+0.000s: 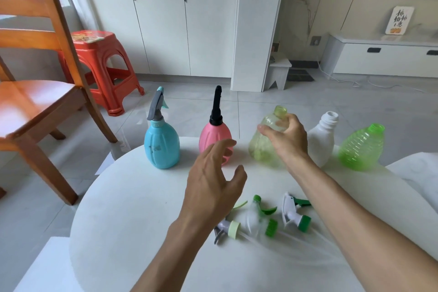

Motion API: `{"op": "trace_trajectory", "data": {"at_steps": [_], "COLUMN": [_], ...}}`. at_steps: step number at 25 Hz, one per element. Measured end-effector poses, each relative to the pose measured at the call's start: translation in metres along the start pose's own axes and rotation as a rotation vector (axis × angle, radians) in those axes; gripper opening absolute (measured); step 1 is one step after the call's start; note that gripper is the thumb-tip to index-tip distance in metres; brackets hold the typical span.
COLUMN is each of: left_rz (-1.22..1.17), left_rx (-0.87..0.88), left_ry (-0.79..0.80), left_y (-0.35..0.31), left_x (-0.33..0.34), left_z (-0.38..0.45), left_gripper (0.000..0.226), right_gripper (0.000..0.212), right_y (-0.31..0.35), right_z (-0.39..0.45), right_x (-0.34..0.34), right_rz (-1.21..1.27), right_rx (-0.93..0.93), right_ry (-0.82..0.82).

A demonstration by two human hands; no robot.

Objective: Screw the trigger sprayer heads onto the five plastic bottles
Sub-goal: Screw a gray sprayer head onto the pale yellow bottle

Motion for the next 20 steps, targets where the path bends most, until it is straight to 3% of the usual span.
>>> {"op": "trace_trajectory", "data": {"at_steps": [3,7,9,13,15,17,18,20], "left_rz": [-0.003,0.011,0.019,0.128,0.210,0.342,0.396,0.451], "left_rx": [0.084,0.193,0.182,0.179,0.160,0.192,0.213,0.242], "left_ry": [0.021,0.155,0.167,0.018,-0.069,-0.148,-0.174,-0.191], "left_y": [-0.013,-0.035,-0.038,-0.030,-0.020,-0.015,-0.013,-0.009], "left_x": [0.006,0.026,0.028,0.004,-0.013,-0.025,-0.028,-0.030], "left_z": [0.000,-0.014,-0.026,-0.030,-0.024,-0.023,-0.024,-0.025], "left_gripper": [0.059,0.102,0.101,0.094,0.095,0.095,0.095,0.095], "right_gripper": [0.045,0.048,0.044,0.046,0.039,0.019,0.013,0.022], "right_y": [0.032,0.064,0.068,0.055,0.029,0.020,0.026,0.033], "right_z": [-0.036,-0.107,-0.127,-0.133,-0.130,-0.137,-0.147,-0.186], "right_x": [-0.034,-0.030,-0.028,-0.027,-0.034,-0.037,-0.024,0.024], "right_rz": [0.211,0.601,0.704,0.873,0.707,0.170,-0.107,-0.454], "right_rx": [-0.126,-0.171,-0.156,-0.034,0.061,-0.076,-0.245,-0.545], "right_ry": [0.034,0.402,0.471,0.522,0.365,0.277,0.331,0.555]}}
Point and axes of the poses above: each hand's wrist, its own z-axis towards the middle knuckle, its own x-axis out of the palm, y = z × x, the point moved 10 cm from there along z, towards the middle knuckle, and after that the axes turned 8 degrees about -x, right-handed, at the moved point
